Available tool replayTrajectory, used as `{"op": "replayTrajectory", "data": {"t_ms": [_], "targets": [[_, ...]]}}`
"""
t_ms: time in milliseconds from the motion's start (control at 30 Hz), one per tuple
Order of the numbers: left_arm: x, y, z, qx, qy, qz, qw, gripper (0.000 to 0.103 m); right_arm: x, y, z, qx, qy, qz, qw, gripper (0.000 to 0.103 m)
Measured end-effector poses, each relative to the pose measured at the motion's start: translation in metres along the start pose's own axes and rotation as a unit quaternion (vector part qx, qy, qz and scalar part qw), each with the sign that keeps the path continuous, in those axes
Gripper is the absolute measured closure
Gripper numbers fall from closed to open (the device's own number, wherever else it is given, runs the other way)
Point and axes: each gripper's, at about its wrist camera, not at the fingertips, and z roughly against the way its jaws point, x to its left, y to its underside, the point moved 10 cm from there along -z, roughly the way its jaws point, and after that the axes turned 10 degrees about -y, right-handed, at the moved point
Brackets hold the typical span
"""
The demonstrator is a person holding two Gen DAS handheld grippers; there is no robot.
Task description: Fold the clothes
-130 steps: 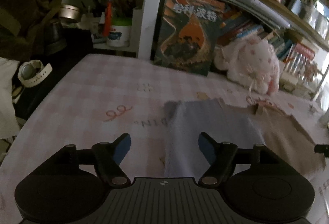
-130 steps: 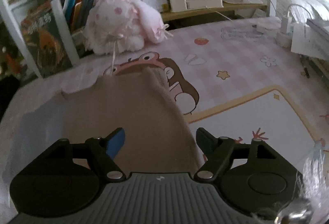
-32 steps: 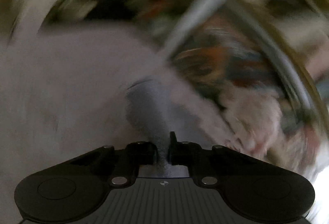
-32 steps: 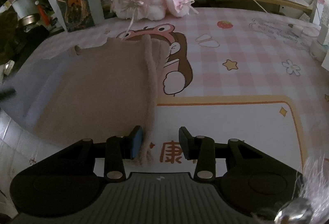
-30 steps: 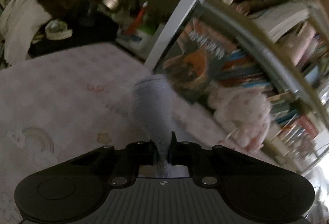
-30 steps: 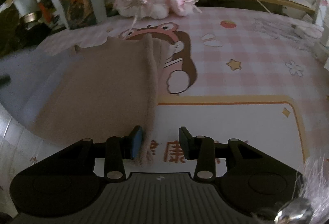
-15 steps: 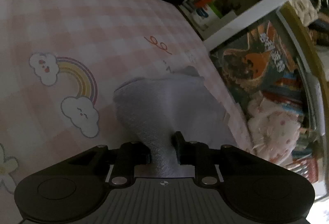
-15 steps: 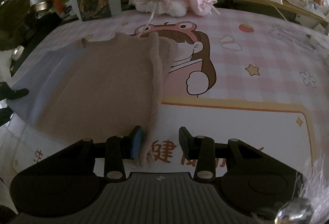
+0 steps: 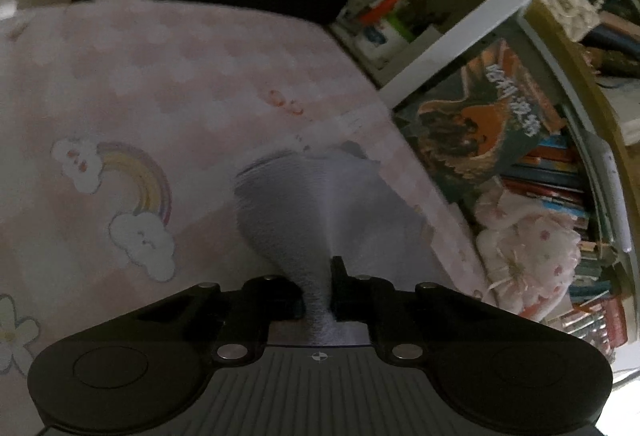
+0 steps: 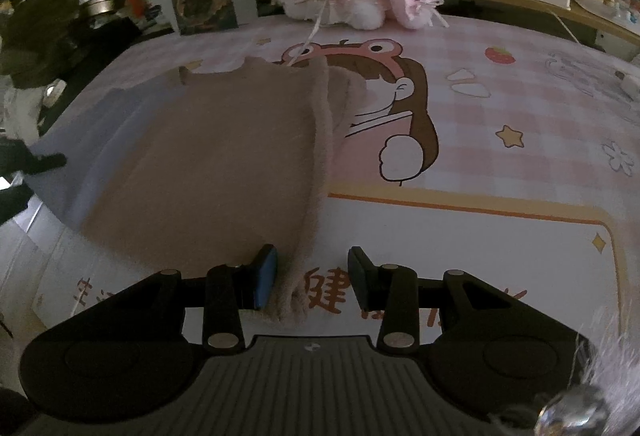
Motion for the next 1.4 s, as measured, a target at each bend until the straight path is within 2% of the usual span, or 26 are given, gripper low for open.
{"op": "replayTrajectory", "data": {"t_ms": [300,433,600,667,733,767,833,867,967,1233,1300,1367,1400], "targets": [[-0.053,-0.001,0.032,-0.058,0.003,-0.09,0.9943,0.094,0.0,0.0,-0.003,0.003,-0.037,0.026,0.999,0.065],[-0.093,0.01,0.05,-0.086,0.013,-0.153,0.9844,0.094,0.0,-0.001,-0.004,0.005,-0.053,0.044,0.998,0.065],[-0.143,0.025,0.073,-0.121,0.026,-0.231,0.9651,0.094,0.002,-0.002,-0.006,0.008,-0.071,0.065,0.995,0.065],[-0.164,0.035,0.082,-0.133,0.032,-0.266,0.9542,0.094,0.002,-0.003,-0.007,0.008,-0.078,0.07,0.994,0.065],[-0.186,0.057,0.089,-0.132,0.048,-0.303,0.9426,0.094,0.002,-0.004,-0.008,0.008,-0.085,0.073,0.994,0.065],[-0.195,0.073,0.089,-0.127,0.054,-0.329,0.9343,0.094,0.002,-0.004,-0.008,0.008,-0.09,0.074,0.993,0.066],[-0.212,0.105,0.089,-0.117,0.063,-0.384,0.9137,0.093,0.002,-0.005,-0.009,0.009,-0.096,0.078,0.992,0.066],[-0.217,0.124,0.086,-0.105,0.063,-0.418,0.9001,0.093,0.002,-0.005,-0.009,0.009,-0.1,0.079,0.992,0.066],[-0.214,0.179,0.058,-0.044,0.029,-0.505,0.8617,0.087,0.0,-0.006,-0.008,0.012,-0.114,0.077,0.99,0.066],[-0.212,0.208,0.055,-0.051,0.008,-0.557,0.8287,0.08,-0.016,0.002,0.008,0.018,-0.152,0.042,0.987,0.065],[-0.211,0.215,0.054,-0.053,0.003,-0.569,0.8204,0.067,-0.02,0.004,0.016,0.014,-0.155,0.035,0.987,0.063],[-0.211,0.221,0.054,-0.056,-0.002,-0.581,0.812,0.058,-0.023,0.005,0.023,0.009,-0.153,0.035,0.988,0.061],[-0.212,0.223,0.057,-0.056,0.0,-0.581,0.8123,0.055,-0.027,0.005,0.025,0.008,-0.149,0.031,0.988,0.059]]}}
